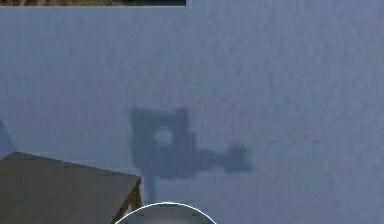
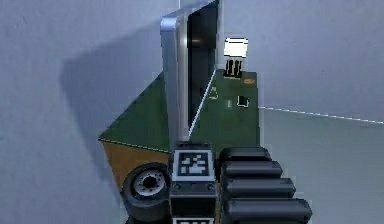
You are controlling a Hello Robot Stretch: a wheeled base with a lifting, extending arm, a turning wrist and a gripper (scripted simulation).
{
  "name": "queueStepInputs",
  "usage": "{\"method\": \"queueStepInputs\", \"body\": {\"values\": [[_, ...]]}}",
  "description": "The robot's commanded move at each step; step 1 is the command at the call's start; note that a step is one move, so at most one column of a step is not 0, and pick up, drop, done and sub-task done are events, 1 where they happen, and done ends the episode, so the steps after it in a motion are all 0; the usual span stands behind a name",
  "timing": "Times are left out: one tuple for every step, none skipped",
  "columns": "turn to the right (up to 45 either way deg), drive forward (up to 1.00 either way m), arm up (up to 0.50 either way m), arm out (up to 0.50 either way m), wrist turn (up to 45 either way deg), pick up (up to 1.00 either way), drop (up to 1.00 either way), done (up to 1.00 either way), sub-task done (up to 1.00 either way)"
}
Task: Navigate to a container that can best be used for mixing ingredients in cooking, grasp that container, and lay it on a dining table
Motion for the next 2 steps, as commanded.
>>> {"method": "queueStepInputs", "body": {"values": [[45.0,0.00,0.00,0.00,0.0,0.00,0.00,0.00,0.00],[45.0,0.00,0.00,0.00,0.0,0.00,0.00,0.00,0.00]]}}
